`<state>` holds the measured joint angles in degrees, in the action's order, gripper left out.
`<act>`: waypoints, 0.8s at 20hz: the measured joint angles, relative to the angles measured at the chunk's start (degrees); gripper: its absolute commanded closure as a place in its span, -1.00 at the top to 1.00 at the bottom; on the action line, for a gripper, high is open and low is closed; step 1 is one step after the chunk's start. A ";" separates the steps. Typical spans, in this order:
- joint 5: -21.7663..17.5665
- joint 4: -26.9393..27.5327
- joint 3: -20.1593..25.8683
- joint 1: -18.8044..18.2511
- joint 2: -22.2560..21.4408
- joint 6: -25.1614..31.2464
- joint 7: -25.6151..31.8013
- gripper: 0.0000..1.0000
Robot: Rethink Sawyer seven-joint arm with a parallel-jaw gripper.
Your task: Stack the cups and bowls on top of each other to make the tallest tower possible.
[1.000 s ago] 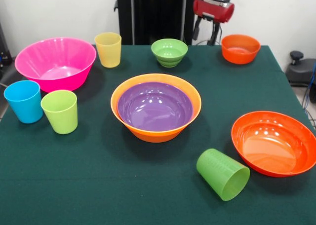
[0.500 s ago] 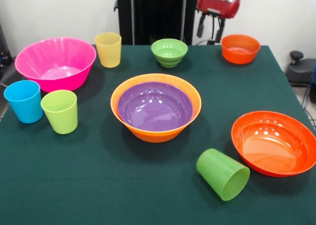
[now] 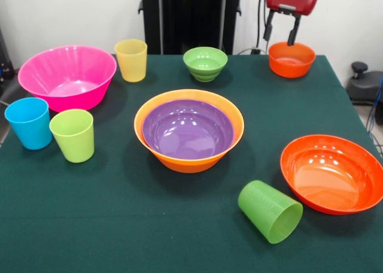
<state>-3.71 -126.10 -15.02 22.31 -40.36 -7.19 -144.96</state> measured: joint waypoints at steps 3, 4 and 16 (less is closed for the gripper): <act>-0.58 0.54 -0.02 -0.08 0.09 0.13 0.00 1.00; -0.82 0.74 -0.01 -0.13 0.22 0.13 0.00 1.00; -4.38 4.38 -0.75 0.11 9.69 -4.09 0.00 1.00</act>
<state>-8.09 -121.72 -15.77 22.42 -30.67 -11.28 -144.96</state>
